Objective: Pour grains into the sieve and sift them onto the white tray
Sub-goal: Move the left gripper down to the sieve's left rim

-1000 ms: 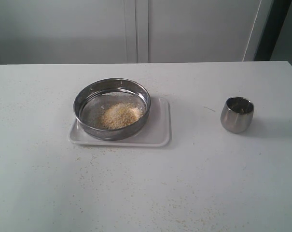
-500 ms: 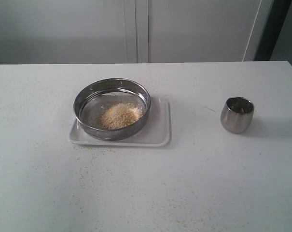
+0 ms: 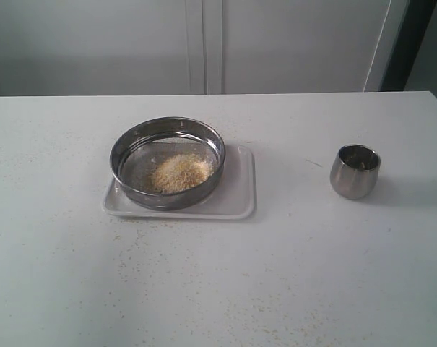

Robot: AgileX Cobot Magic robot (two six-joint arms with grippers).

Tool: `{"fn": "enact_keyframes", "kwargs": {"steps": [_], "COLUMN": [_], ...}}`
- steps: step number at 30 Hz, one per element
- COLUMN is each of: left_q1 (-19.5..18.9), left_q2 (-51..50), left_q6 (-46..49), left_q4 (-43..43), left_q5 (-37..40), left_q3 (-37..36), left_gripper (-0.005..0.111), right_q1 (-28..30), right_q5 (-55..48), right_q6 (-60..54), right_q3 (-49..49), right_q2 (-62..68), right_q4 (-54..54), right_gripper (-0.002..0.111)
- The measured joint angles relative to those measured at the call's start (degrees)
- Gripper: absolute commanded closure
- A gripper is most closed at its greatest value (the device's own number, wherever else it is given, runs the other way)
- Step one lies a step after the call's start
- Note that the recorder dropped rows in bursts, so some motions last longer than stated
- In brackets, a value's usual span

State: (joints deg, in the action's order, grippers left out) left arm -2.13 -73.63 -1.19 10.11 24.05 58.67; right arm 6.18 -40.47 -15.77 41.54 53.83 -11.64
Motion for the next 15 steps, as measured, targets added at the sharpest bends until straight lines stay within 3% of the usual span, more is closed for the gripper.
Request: {"fn": "enact_keyframes", "kwargs": {"steps": [15], "left_q1": [10.75], "left_q2": [-19.41], "left_q6": [-1.96], "left_q4": [0.57], "left_q5": [6.63], "left_q3": [17.04], "left_gripper": [0.107], "right_q1": [0.0], "right_q5": [0.0], "right_q6": [0.1], "right_q3": [0.0], "right_q2": [0.0], "right_q4": [0.0], "right_gripper": [0.108]}}
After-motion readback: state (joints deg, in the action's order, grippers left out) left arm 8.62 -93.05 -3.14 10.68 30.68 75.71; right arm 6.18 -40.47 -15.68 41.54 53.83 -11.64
